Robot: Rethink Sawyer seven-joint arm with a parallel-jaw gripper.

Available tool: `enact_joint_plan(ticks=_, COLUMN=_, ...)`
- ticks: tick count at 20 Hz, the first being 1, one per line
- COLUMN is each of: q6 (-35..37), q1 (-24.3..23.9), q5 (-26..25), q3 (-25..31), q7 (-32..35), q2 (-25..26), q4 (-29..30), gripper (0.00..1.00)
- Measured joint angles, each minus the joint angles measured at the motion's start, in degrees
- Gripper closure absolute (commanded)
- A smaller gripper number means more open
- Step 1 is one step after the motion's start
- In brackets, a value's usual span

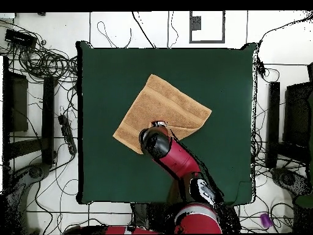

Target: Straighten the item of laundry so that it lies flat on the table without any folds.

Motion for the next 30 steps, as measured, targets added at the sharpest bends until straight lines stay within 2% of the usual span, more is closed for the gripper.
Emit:
enact_joint_plan(ticks=11, q6=-3.4, q1=-1.9, q5=0.0, q3=3.5, q7=0.0, q2=1.1, q4=-0.2, gripper=0.0)
enact_joint_plan(ticks=30, q6=-5.3, q1=-1.5, q5=0.1, q3=3.5, q7=0.0, q2=2.4, q4=-0.7, gripper=0.0)
